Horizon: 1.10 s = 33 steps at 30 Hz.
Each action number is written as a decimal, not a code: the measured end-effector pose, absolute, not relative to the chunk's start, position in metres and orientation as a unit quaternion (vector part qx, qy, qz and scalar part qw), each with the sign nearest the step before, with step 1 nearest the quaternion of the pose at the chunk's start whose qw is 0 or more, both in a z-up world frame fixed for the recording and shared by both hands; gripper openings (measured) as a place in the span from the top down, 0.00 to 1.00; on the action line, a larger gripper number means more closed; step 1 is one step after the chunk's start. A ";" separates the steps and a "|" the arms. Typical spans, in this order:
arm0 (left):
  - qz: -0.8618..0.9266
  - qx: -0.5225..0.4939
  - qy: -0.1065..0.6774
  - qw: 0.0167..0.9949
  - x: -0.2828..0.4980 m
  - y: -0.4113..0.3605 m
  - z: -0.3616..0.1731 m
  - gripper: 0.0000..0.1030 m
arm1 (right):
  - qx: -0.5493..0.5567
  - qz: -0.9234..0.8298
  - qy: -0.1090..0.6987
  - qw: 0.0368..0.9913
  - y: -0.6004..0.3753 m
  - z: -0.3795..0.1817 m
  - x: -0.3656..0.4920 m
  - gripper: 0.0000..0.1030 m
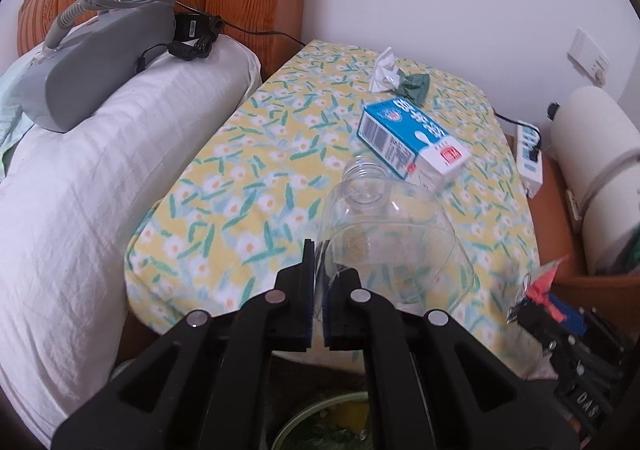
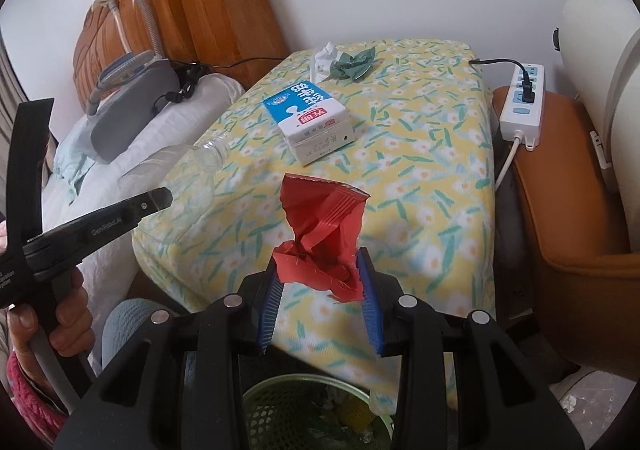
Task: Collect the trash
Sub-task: 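Drop the bottle from the left tool while the right tool drops the red wrapper into the wastebasket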
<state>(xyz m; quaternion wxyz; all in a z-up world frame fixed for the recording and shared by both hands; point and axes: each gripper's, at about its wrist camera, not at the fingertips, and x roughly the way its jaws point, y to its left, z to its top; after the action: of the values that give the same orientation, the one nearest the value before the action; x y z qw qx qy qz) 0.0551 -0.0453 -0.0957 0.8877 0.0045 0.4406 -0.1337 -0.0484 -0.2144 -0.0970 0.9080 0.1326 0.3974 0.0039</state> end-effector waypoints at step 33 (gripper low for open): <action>-0.236 0.078 0.525 0.814 -0.104 0.011 -0.162 0.97 | 0.110 0.068 0.602 0.788 -0.123 -0.240 -0.154 0.61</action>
<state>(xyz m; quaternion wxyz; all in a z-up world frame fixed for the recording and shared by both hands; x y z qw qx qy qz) -0.1041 0.0106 -0.1619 0.8140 0.0783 0.5249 -0.2360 -0.1541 -0.1228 -0.2398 0.7881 0.1099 0.6018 0.0684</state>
